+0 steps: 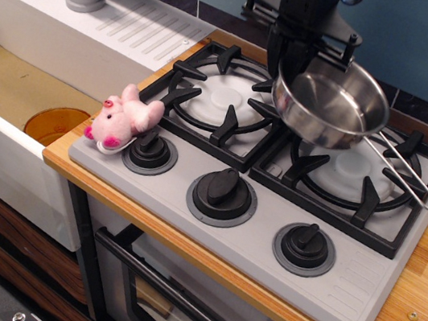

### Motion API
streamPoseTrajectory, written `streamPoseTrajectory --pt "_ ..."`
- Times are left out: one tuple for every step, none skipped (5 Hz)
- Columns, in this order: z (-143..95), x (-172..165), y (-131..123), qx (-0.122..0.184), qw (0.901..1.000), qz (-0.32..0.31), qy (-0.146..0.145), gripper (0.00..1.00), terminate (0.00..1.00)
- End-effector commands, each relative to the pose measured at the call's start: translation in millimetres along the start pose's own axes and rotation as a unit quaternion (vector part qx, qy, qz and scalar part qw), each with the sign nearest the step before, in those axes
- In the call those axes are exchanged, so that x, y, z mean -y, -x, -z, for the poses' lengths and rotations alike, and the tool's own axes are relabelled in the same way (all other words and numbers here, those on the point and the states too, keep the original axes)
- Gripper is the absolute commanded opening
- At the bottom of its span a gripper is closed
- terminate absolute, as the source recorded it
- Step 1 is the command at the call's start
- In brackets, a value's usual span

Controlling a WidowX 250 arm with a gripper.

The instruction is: Put pan on stove and put stuffedpig in pan

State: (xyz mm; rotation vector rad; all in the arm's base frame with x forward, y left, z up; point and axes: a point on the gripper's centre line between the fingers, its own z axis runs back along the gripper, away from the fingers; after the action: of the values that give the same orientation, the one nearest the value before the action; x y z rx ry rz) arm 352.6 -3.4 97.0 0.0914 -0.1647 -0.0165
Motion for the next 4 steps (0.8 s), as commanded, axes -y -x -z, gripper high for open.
streamPoseTrajectory --pt "-42 -32 -18 0.048 0.9988 0.011 -0.010 0.00 0.00" --pt "-46 -51 -17 0.042 0.9988 0.018 -0.015 0.00 0.00" --pt "-46 -65 -17 0.042 0.9987 0.023 -0.018 0.00 0.00" --pt "-41 -79 -17 0.045 0.9985 0.028 -0.014 0.00 0.00"
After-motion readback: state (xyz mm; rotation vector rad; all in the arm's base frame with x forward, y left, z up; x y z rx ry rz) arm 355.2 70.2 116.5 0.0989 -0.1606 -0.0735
